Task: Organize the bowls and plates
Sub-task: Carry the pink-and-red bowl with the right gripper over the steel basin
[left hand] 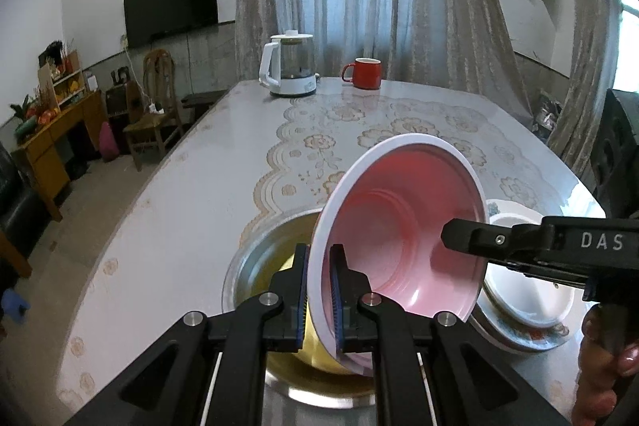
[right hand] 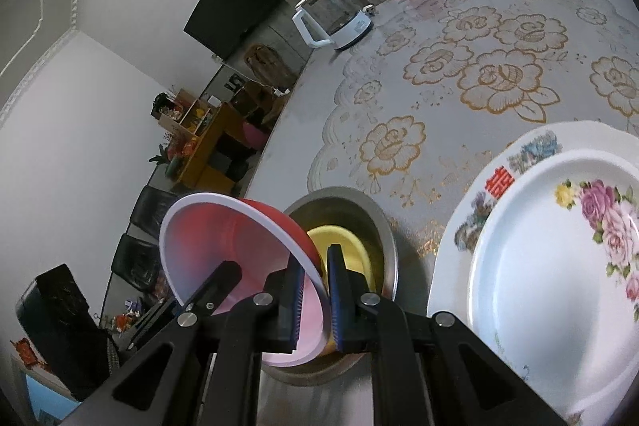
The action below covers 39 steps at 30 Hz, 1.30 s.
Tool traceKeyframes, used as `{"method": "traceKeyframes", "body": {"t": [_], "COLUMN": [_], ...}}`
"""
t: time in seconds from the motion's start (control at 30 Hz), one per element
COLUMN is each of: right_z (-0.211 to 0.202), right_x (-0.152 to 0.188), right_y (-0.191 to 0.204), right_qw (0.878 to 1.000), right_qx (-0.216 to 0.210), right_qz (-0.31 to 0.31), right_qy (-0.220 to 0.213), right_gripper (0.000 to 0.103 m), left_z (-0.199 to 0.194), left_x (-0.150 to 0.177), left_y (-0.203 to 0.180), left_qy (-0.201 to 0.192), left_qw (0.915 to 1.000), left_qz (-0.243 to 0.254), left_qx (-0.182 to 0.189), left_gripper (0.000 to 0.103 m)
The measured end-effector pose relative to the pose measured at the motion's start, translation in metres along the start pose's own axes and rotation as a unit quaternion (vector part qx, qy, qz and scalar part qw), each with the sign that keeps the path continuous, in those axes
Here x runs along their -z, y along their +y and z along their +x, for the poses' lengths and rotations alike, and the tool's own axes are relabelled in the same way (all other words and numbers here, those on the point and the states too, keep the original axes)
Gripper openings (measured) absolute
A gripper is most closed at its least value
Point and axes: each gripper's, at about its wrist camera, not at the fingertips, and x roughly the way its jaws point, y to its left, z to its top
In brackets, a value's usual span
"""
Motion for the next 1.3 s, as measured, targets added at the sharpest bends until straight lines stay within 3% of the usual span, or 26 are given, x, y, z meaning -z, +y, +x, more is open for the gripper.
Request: {"method": "traceKeyframes", "body": {"t": [0.87, 1.3], "right_z": [0.006, 0.015], "right_x": [0.022, 0.014], "right_y": [0.001, 0.006], "right_qw": [0.999, 0.999], "right_qx": [0.011, 0.022], "right_qz": [-0.006, -0.008], "right_qy": [0.031, 0.029], "right_gripper": [0.012, 0.012], "left_z": [-0.007, 0.014], "left_x": [0.029, 0.019], "left_y": [0.012, 0.017], "left_qy": [0.012, 0.032], "left_qw": [0.9994, 0.9989], "left_qz": [-0.033, -0.032], "left_qx": [0.007, 0.012], "left_gripper": [0.010, 0.010]}}
